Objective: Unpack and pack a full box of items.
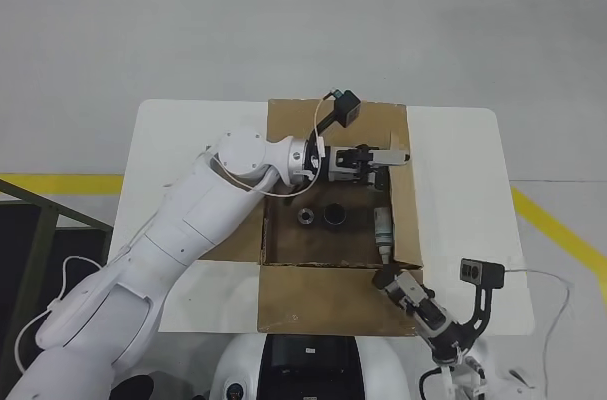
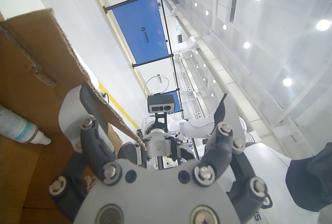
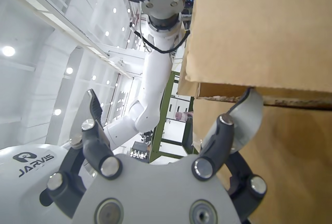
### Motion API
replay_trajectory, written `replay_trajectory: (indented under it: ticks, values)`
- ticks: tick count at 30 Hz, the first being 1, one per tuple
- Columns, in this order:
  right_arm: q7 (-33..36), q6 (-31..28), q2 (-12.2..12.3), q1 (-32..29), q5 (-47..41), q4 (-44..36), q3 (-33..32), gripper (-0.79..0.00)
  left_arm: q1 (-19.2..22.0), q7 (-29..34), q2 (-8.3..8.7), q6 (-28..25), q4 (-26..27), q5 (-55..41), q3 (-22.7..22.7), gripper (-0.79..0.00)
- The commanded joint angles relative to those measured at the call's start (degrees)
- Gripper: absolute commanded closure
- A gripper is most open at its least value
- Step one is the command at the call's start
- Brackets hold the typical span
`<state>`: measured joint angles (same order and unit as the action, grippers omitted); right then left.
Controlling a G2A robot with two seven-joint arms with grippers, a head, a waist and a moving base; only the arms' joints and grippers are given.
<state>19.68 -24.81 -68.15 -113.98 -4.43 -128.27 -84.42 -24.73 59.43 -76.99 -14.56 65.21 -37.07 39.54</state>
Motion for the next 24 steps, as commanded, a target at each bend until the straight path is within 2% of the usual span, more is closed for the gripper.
replay_trajectory:
  ticks: [1,7,11,18,24]
  values:
    - [-1.32,-1.78,-0.02,0.28,0.23,0.84,-0.97,-0.785,0.19,0.51,-0.27,0.12,-0.59,-0.33,0.21,-0.785]
    - [-2.62,-3.28,0.06,1.2,1.17,1.26,-3.35,-0.785,0.6,1.73,-0.52,0.31,-1.8,-1.06,1.97,-0.785]
    - [-3.16,-3.04,0.11,1.02,1.83,0.29,-4.77,-0.785,0.66,2.85,-0.08,0.55,-2.2,-1.06,4.37,-0.785]
    - [-4.22,-2.78,0.18,0.44,3.71,-0.04,-7.47,-0.785,-0.82,5.74,2.18,1.9,-1.89,0.64,11.07,-0.785]
    - [-6.19,-5.38,0.1,1.52,4.56,2.33,-8.98,-0.785,-4.76,7.99,4.87,5.05,2.06,2.97,18.09,-0.785]
